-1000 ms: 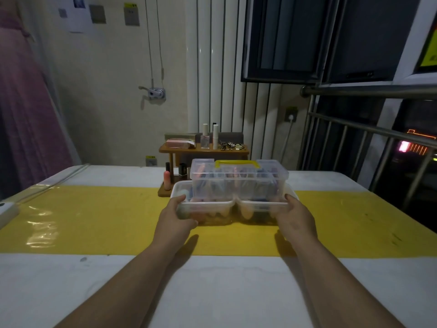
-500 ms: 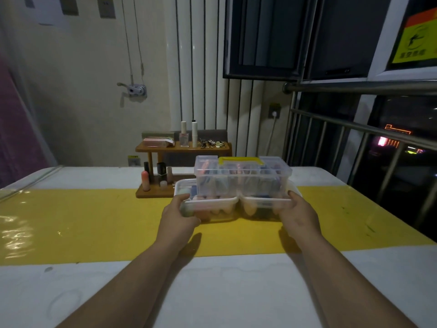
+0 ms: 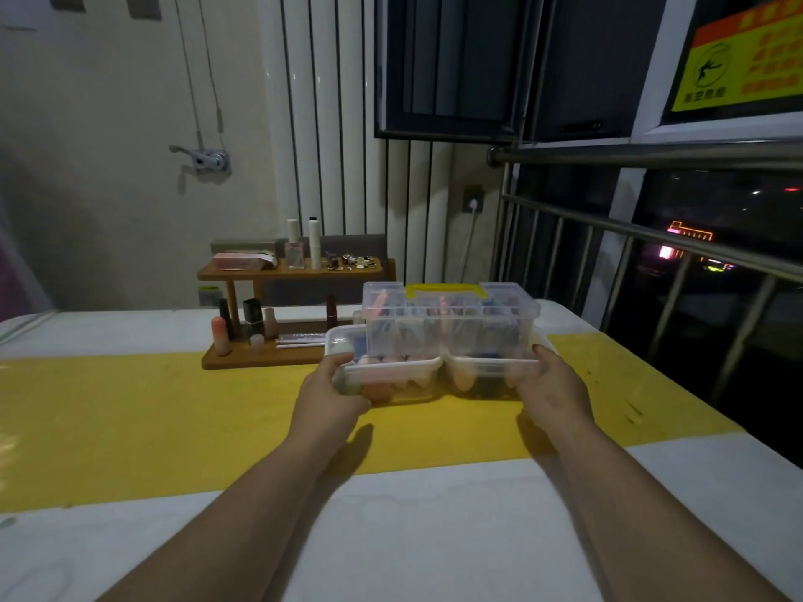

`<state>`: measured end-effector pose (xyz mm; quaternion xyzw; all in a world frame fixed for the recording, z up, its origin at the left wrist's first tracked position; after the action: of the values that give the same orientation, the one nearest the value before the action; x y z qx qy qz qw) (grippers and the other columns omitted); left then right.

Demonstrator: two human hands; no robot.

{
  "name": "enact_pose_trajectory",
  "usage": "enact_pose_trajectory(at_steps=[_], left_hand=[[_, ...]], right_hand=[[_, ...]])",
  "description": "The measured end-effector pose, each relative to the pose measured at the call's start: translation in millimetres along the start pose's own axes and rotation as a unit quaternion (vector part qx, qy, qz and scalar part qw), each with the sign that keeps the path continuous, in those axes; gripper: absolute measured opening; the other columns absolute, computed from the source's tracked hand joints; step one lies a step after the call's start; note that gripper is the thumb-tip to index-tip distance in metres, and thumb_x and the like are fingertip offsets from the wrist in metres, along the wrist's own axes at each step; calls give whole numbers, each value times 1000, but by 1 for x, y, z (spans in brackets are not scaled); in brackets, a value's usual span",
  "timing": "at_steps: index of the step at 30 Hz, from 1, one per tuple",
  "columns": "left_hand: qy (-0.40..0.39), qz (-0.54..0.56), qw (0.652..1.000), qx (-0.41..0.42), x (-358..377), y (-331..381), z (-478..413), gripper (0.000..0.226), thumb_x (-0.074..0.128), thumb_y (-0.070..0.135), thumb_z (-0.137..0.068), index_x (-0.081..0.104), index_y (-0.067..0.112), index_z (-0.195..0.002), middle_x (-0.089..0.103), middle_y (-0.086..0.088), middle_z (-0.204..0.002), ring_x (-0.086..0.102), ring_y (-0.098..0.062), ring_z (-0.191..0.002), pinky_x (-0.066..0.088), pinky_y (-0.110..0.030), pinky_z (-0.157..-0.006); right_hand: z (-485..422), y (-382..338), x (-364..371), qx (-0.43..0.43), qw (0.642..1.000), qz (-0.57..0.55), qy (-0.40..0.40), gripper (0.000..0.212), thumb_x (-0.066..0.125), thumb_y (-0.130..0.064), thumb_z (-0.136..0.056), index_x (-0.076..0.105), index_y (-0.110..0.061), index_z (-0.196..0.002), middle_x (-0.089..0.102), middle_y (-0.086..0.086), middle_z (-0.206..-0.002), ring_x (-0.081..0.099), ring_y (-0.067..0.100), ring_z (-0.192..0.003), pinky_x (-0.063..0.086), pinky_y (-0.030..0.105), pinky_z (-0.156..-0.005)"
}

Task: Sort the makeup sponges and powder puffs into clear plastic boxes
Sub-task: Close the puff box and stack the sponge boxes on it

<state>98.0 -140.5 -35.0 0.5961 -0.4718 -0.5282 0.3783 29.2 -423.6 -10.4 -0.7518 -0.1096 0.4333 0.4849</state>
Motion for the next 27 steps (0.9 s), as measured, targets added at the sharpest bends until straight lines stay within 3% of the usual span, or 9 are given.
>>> enact_pose_trajectory(at_steps=[4, 8, 12, 16, 23, 27], left_hand=[[-3, -3, 1000, -2, 13, 2, -2, 68, 73, -1, -77, 52, 31, -133, 57, -4, -124, 59, -21, -104, 56, -39, -86], [-5, -11, 1000, 0, 22, 3, -3, 68, 73, -1, -77, 52, 32, -132, 56, -4, -124, 58, -22, -104, 55, -37, -85], [-5, -18, 1000, 2, 29, 6, -4, 67, 72, -1, -75, 53, 32, -131, 59, -4, -120, 60, -21, -100, 54, -37, -83], [-1, -28, 1000, 4, 34, 9, -5, 67, 71, -1, -75, 53, 31, -130, 61, -5, -115, 61, -22, -97, 54, -38, -81], [1, -35, 999, 1, 41, 9, -3, 71, 72, 0, -75, 50, 35, -133, 57, -5, -120, 59, -24, -102, 55, -41, -84], [3, -40, 999, 11, 44, 10, 2, 74, 71, 0, -75, 47, 34, -137, 54, -2, -125, 58, -24, -105, 54, -41, -88]], right_hand=[[-3, 5, -9, -7, 1000, 2, 11, 51, 49, -40, -99, 45, -21, -146, 55, 9, -140, 53, 32, -121, 39, 31, -84], [-6, 8, -16, -12, 1000, 3, 14, 45, 47, -42, -101, 52, -19, -139, 58, 11, -133, 53, 27, -105, 38, 31, -79], [-11, 12, -21, -10, 1000, 5, 15, 45, 47, -35, -101, 48, -18, -143, 56, 10, -137, 53, 32, -119, 40, 32, -84], [-15, 18, -23, -7, 1000, 13, 13, 48, 47, -30, -100, 44, -20, -147, 53, 9, -141, 52, 32, -123, 42, 35, -94], [-20, 22, -23, -9, 999, 29, 12, 48, 48, -33, -100, 44, -20, -146, 54, 10, -139, 52, 32, -121, 43, 36, -93], [-24, 28, -19, -7, 999, 54, 3, 57, 51, -21, -98, 34, -23, -152, 49, 9, -145, 50, 32, -125, 45, 39, -101]])
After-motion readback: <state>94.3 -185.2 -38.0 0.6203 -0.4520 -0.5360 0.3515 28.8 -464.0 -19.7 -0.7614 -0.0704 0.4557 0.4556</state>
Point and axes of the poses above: each hand's wrist, its own z-axis away from the middle knuckle, its own x-axis out of the palm, y = z × x, the point moved 4 cm from there along -z, towards the middle knuckle
